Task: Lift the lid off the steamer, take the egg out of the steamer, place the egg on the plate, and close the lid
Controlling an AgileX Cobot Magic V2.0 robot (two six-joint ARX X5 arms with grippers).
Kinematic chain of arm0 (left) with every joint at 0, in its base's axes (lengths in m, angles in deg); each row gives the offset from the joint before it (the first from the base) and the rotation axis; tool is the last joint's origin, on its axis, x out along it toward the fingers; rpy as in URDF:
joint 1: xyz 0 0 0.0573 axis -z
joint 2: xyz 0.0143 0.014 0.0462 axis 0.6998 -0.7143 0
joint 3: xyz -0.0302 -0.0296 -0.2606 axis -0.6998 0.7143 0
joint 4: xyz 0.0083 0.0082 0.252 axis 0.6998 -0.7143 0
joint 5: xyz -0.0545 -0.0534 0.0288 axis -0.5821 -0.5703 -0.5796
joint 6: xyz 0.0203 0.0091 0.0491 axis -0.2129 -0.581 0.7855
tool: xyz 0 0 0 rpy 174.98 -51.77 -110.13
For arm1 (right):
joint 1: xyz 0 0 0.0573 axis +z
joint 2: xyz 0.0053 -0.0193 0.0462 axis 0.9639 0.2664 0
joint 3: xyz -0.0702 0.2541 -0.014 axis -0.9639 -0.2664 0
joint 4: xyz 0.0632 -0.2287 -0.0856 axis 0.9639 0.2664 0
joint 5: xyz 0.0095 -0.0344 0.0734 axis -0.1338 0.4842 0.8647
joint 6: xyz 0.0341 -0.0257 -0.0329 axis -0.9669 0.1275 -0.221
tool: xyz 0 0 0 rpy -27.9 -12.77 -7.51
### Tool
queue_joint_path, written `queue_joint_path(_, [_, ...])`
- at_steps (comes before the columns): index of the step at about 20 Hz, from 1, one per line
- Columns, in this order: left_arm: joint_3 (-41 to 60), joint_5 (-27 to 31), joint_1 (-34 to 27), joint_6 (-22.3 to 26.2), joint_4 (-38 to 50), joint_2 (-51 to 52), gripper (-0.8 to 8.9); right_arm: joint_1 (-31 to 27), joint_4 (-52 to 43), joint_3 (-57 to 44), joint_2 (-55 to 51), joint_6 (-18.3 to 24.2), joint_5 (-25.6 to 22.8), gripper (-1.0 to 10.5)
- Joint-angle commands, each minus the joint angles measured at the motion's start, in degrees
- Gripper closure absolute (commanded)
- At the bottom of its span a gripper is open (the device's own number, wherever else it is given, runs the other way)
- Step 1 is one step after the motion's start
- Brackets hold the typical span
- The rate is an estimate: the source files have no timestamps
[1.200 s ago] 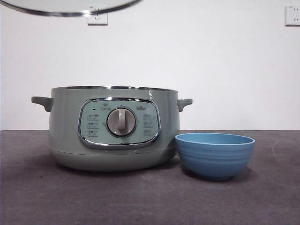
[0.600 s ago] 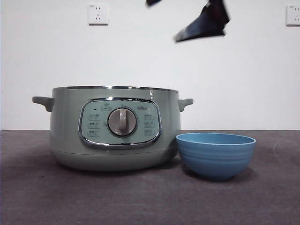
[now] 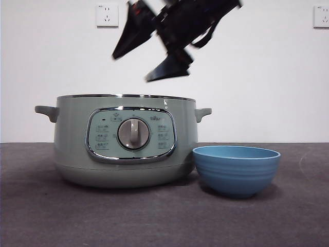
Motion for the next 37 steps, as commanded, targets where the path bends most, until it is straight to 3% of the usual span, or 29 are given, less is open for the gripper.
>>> queue_joint_path(1, [-0.3, -0.1, -0.1, -0.3, 2.8, 0.7, 8.22, 1.5, -0.5, 2.2, 4.2, 0.3, -0.1, 3.5])
queue_joint_path(5, [-0.3, -0.2, -0.1, -0.3, 2.6, 0.7, 8.22, 3.6, -3.6, 3.4, 9.2, 0.0, -0.5, 3.5])
queue_joint_path(8, [-0.3, -0.2, -0.1, -0.3, 1.9, 0.7, 8.22, 4.4, -4.9, 3.4, 11.2, 0.2, -3.5, 3.8])
queue_joint_path(25, [-0.3, 0.0, -0.1, -0.1, -0.9, 0.7, 8.22, 6.4, -6.8, 3.4, 18.8, 0.7, -3.2, 3.9])
queue_joint_path(27, [-0.3, 0.0, -0.1, -0.1, -0.9, 0.7, 8.22, 6.4, -8.2, 3.4, 19.3, 0.7, -3.0, 4.5])
queue_joint_path(33, [-0.3, 0.7, -0.1, 0.4, -1.9, 0.7, 8.22, 6.4, -12.3, 3.4, 21.9, 1.7, -1.6, 4.5])
queue_joint_path(37, [-0.3, 1.2, -0.1, 1.2, -1.9, 0.7, 8.22, 6.4, -14.1, 3.4, 21.9, 1.7, -1.6, 6.4])
